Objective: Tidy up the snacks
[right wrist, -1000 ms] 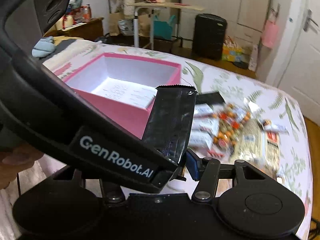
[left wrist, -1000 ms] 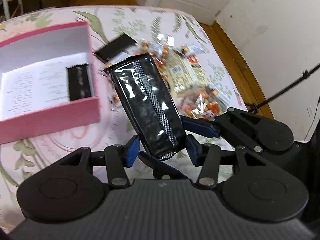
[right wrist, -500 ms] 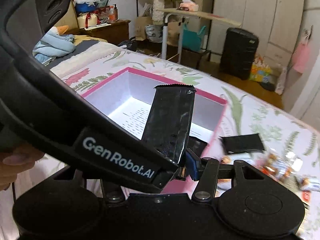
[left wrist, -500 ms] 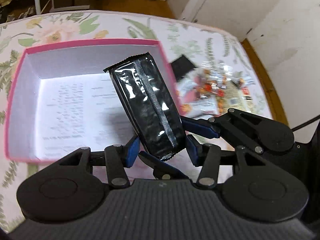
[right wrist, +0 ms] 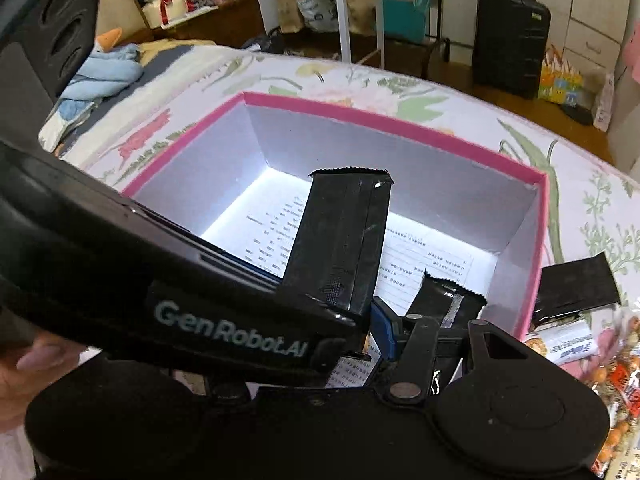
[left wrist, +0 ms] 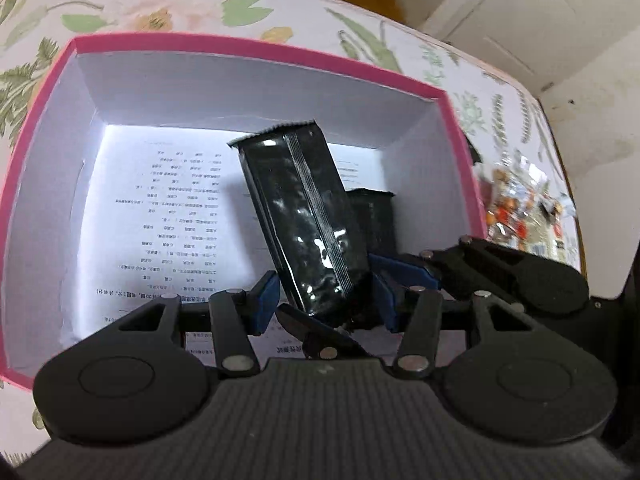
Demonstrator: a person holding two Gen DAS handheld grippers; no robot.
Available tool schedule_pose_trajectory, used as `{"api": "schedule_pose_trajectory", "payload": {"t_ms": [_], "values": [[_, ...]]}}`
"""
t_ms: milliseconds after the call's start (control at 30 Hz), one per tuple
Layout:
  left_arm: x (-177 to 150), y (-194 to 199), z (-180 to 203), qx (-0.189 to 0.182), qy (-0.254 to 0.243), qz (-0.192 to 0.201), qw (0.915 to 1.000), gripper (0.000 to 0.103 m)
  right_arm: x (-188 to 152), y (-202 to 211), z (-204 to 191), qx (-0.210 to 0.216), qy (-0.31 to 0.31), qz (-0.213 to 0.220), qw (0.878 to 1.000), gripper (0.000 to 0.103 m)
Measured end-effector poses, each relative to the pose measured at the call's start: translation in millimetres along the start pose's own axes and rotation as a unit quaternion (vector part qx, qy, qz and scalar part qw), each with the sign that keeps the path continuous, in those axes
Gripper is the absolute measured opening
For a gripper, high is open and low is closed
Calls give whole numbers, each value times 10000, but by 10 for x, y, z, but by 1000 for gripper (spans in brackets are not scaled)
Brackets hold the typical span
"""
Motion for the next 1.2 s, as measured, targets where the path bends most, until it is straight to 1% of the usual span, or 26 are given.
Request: {"api": "schedule_pose_trajectory", "payload": {"t_ms": [100, 133, 233, 333, 400, 467, 500, 567, 633, 700, 800, 867, 933, 1000, 1067, 1133, 1200], "values": [[-8, -42, -23, 217, -7, 119, 9997, 52, -38, -81, -4, -80, -23, -110, 9999, 61], [-14, -47, -26, 285, -26, 132, 9995, 53, -60, -81, -6, -112, -19, -120, 9999, 62], [-12, -1, -5, 317, -78, 180, 9993, 56, -110, -35, -10, -168, -120, -120, 9997, 68], [20, 97, 69, 409, -272, 380, 9981, 62, -87, 52, 16, -270, -49, -91, 9996, 69], [27, 205, 161, 447, -505, 529, 9963, 67, -52, 162, -5, -243, -1, -53, 9997, 70], [10, 338, 286, 391, -735, 668, 9943, 71, -23, 355, -6, -292, 33, 36, 9996, 77], [2, 405, 337, 363, -748, 769, 9936, 73, -9, 459, -16, -268, 58, 115, 9996, 77], [-14, 519, 425, 349, -746, 902, 9925, 74, -11, 716, -31, -156, 84, 300, 9994, 77], [-27, 656, 558, 296, -862, 1059, 9902, 74, -37, 993, -7, -176, 126, 482, 9986, 78], [-22, 819, 688, 250, -960, 1298, 9866, 78, -81, 1235, 64, -179, 120, 648, 9977, 79], [-50, 1019, 853, 188, -901, 1589, 9830, 78, -176, 1586, 300, -331, 0, 854, 9958, 80], [-136, 1094, 944, 125, -738, 1703, 9825, 78, -259, 1753, 523, -497, -154, 943, 9942, 80], [-258, 1092, 1028, 16, -516, 1669, 9846, 78, -309, 1885, 768, -662, -374, 990, 9922, 80], [-400, 1030, 1089, -50, -150, 1570, 9875, 77, -358, 1985, 1024, -786, -627, 1019, 9897, 80], [-532, 946, 1163, -112, 28, 1469, 9891, 77, -405, 2056, 1251, -846, -887, 1068, 9867, 80], [-639, 864, 1254, -58, -20, 1483, 9889, 76, -427, 2050, 1408, -772, -1127, 1130, 9842, 80], [-747, 786, 1358, -21, -219, 1466, 9890, 74, -468, 2009, 1521, -694, -1430, 1170, 9803, 80]]}}
Point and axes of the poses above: each gripper's, at about its wrist camera, not at the fingertips, and y roughly against the way its jaws point, z to its right, x to its top, the point moved 10 cm from there along -y, roughly the way its jaws point, and after that the axes turned 13 degrees about z, right-handed, at the moved point
